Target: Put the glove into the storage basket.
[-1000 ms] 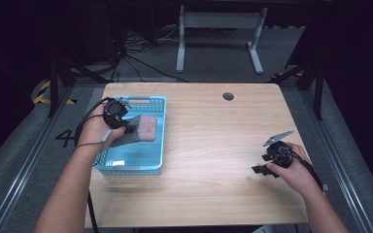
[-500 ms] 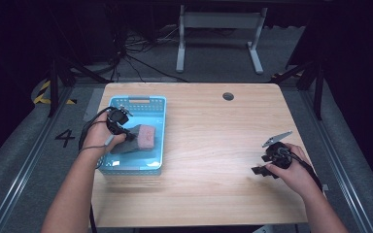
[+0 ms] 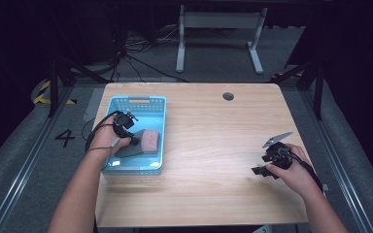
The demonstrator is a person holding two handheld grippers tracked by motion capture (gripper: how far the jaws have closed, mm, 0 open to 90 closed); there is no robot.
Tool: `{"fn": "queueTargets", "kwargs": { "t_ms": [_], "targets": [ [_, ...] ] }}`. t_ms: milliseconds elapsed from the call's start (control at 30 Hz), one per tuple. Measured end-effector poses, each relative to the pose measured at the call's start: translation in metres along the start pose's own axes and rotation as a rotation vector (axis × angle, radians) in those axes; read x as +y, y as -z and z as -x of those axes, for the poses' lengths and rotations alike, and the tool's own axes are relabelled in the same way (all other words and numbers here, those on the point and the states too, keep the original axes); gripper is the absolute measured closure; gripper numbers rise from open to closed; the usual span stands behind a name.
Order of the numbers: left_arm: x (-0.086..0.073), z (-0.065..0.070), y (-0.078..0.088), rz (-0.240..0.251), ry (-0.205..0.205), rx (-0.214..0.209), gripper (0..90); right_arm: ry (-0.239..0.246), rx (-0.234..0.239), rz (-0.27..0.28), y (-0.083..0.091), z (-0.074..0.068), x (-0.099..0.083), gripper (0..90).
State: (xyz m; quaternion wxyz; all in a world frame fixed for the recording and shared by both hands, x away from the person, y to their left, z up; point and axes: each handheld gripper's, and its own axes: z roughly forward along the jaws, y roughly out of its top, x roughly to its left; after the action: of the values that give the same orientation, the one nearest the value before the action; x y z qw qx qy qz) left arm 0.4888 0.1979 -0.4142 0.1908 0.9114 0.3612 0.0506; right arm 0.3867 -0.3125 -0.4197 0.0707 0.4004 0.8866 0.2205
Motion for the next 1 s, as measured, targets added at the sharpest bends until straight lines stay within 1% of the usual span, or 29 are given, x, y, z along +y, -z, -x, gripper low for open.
{"fn": "queueTargets", "kwargs": {
  "t_ms": [33,100,133,167,267,367,467,533,633,800,900,967,1000],
  "targets": [
    [0.000,0.001,-0.001,-0.002,-0.004,0.021,62.0,-0.001,0.000,0.001,0.000,0.000,0.000,29.7],
    [0.001,0.003,-0.001,0.002,-0.019,0.066,50.4,0.003,0.001,0.002,0.000,0.000,0.000,29.6],
    [0.001,0.004,-0.001,0.007,-0.035,0.090,46.1,0.004,0.002,0.003,0.000,0.000,0.000,29.3],
    [0.001,0.005,0.000,0.014,-0.035,0.100,43.7,0.005,0.001,0.004,0.000,0.000,0.000,29.1],
    [0.002,0.007,0.004,0.040,-0.053,0.106,41.0,0.009,0.002,0.003,-0.001,-0.001,0.001,28.8],
    [0.003,0.012,0.008,0.076,-0.070,0.099,42.2,0.013,0.001,0.008,0.000,-0.001,0.002,28.8],
    [0.005,0.021,0.016,0.101,-0.088,0.099,43.1,0.018,0.003,0.013,-0.001,-0.001,0.005,28.7],
    [0.006,0.027,0.023,0.123,-0.090,0.087,42.2,0.025,0.005,0.012,-0.002,-0.001,0.007,28.6],
    [0.008,0.038,0.035,0.156,-0.084,0.063,43.5,0.031,0.005,0.011,-0.003,-0.002,0.008,28.4],
    [0.011,0.062,0.056,0.227,-0.093,0.034,44.1,0.049,-0.003,0.023,-0.004,-0.002,0.008,26.5],
    [0.013,0.079,0.067,0.246,-0.105,0.029,42.9,0.058,-0.009,0.025,-0.003,-0.002,0.006,26.1],
    [0.014,0.091,0.074,0.261,-0.101,0.020,42.3,0.067,-0.011,0.031,-0.002,-0.002,0.005,25.8],
    [0.015,0.095,0.075,0.270,-0.099,0.014,41.8,0.065,-0.009,0.033,-0.002,-0.002,0.004,25.7]
  ]
}}
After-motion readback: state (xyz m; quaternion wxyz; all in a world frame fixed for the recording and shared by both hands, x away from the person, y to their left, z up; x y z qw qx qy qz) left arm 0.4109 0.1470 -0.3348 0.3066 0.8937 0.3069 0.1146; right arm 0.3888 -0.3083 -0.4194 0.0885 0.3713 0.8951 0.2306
